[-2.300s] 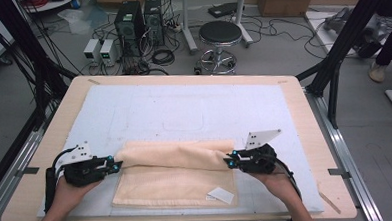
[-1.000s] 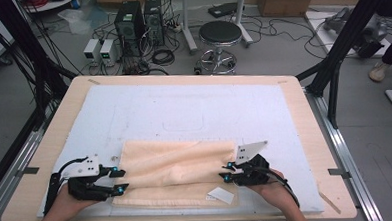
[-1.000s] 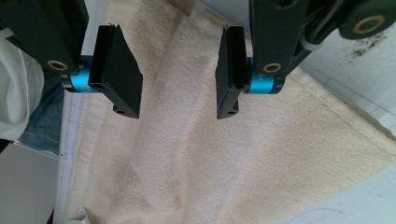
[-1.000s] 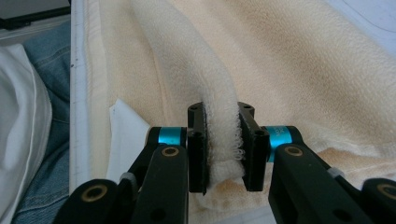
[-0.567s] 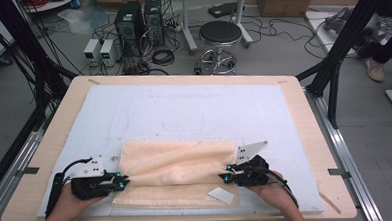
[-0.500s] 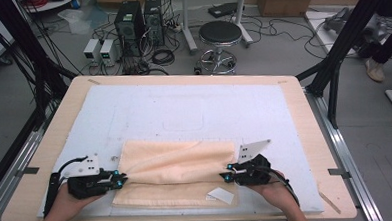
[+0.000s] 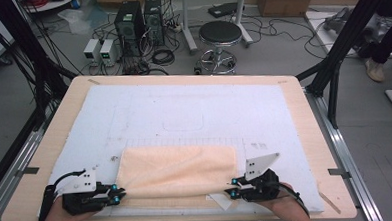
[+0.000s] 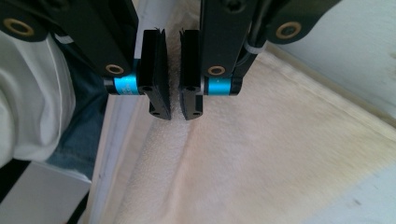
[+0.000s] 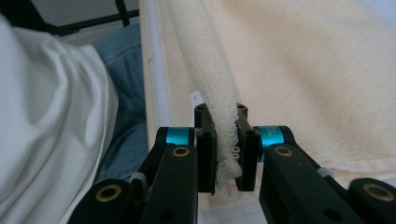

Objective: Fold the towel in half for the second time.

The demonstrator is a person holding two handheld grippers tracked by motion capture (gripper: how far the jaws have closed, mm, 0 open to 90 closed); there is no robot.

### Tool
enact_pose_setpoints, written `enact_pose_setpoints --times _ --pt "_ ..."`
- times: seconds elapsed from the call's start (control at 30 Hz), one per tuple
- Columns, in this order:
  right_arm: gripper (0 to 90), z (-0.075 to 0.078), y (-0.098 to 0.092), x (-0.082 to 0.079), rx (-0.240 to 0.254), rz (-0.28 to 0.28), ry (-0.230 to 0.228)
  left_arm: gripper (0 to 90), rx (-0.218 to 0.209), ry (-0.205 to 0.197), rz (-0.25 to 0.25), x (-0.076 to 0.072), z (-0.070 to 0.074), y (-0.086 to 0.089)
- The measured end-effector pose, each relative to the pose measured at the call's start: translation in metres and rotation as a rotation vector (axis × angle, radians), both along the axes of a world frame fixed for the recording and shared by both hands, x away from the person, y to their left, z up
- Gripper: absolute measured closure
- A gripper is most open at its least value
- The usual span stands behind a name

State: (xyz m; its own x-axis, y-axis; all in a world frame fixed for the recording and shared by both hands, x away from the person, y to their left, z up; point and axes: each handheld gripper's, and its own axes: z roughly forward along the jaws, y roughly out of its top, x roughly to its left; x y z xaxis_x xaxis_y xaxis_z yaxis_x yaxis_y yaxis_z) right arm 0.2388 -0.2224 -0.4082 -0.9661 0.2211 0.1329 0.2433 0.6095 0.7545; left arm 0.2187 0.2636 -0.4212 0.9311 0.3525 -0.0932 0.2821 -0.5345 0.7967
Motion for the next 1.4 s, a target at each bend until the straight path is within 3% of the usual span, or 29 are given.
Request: enact_pose_setpoints --times 0.07,0.1,0.13,0.3,0.47,0.6,0.73,0.87,1.03,1.13,1.2,1.33,1.4 --pt "64.4 -0.004 0.000 0.000 0.014 0.026 0.055 69.7 -0.011 0.007 0.012 0.001 0.001 0.001" --pt "62.3 -0.004 -0.001 0.002 0.029 0.038 0.090 63.0 -0.026 0.011 0.016 0.002 0.003 0.002" --pt "60.4 -0.001 -0.001 0.002 0.037 0.046 0.094 60.1 -0.040 0.005 0.024 0.003 0.005 0.003" --pt "55.9 0.015 -0.004 0.012 0.084 -0.007 0.018 51.3 -0.073 -0.054 0.089 0.018 0.019 0.003" --pt "51.7 0.019 -0.002 0.036 0.032 -0.154 -0.070 47.4 -0.098 -0.070 0.182 0.045 0.021 0.001" --pt "48.6 0.015 -0.004 0.058 0.016 -0.247 -0.095 43.8 -0.091 -0.070 0.257 0.068 0.020 -0.004" --pt "46.0 0.009 -0.004 0.075 -0.001 -0.302 -0.104 42.6 -0.084 -0.087 0.343 0.089 0.015 -0.007" --pt "44.1 -0.002 -0.003 0.092 -0.018 -0.331 -0.086 41.7 -0.066 -0.053 0.395 0.105 0.005 -0.009" --pt "42.2 -0.015 -0.004 0.107 -0.032 -0.342 -0.020 35.6 -0.021 0.034 0.417 0.121 -0.010 -0.009" --pt "42.3 -0.022 -0.002 0.111 -0.048 -0.339 0.018 39.6 -0.025 0.103 0.394 0.126 -0.016 -0.009" --pt "44.0 -0.026 -0.001 0.113 -0.054 -0.330 0.061 47.0 -0.017 0.117 0.375 0.126 -0.018 -0.011" --pt "61.5 -0.029 -0.002 0.115 -0.031 -0.308 0.117 61.1 -0.016 0.135 0.361 0.125 -0.018 -0.011" --pt "70.9 -0.029 -0.003 0.116 -0.022 -0.295 0.135 69.8 -0.012 0.124 0.352 0.124 -0.016 -0.011"
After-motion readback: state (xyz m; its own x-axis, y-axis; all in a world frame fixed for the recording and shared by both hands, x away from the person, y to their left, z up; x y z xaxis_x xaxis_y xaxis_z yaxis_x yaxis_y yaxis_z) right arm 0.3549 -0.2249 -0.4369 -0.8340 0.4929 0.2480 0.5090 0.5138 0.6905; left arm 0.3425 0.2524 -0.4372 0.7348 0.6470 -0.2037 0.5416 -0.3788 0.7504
